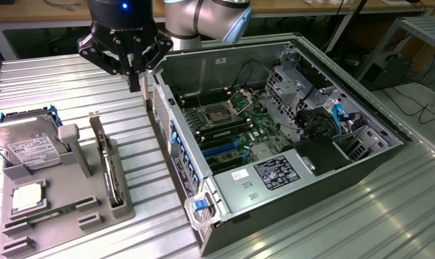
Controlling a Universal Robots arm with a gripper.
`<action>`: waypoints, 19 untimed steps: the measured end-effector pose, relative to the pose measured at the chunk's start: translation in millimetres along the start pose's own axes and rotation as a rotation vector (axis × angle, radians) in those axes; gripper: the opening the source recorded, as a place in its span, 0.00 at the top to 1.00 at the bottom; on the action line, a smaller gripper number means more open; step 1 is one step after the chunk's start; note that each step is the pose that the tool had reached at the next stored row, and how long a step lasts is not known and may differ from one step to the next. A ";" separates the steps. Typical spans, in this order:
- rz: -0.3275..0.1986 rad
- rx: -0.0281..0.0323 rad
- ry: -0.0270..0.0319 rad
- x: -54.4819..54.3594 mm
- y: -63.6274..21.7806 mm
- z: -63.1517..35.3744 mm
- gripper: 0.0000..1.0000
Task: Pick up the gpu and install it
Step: 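Reach for the gpu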
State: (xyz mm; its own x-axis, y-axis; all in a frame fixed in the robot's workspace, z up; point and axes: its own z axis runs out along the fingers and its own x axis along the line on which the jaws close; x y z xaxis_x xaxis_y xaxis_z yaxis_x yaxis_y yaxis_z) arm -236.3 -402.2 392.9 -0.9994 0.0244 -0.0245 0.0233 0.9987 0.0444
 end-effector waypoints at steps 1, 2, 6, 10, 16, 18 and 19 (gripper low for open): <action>-0.003 -0.0001 0.0001 1.9 -0.1 0.0 0.89; -0.006 -0.0002 0.0002 3.7 -0.2 -0.1 0.89; -0.013 -0.0003 0.0006 10.4 -2.0 -0.4 0.89; -0.018 -0.0004 0.0008 15.5 -3.9 -0.5 0.89; -0.026 -0.0006 0.0012 26.6 -8.4 -0.9 0.89; -0.028 -0.0007 0.0013 30.0 -9.6 -1.0 0.89; -0.030 -0.0008 0.0013 31.7 -10.2 -1.0 0.89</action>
State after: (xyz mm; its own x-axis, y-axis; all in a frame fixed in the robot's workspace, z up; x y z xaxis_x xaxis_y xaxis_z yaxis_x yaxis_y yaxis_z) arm -268.2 -411.6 392.7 -0.9997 -0.0051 -0.0245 -0.0062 0.9990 0.0444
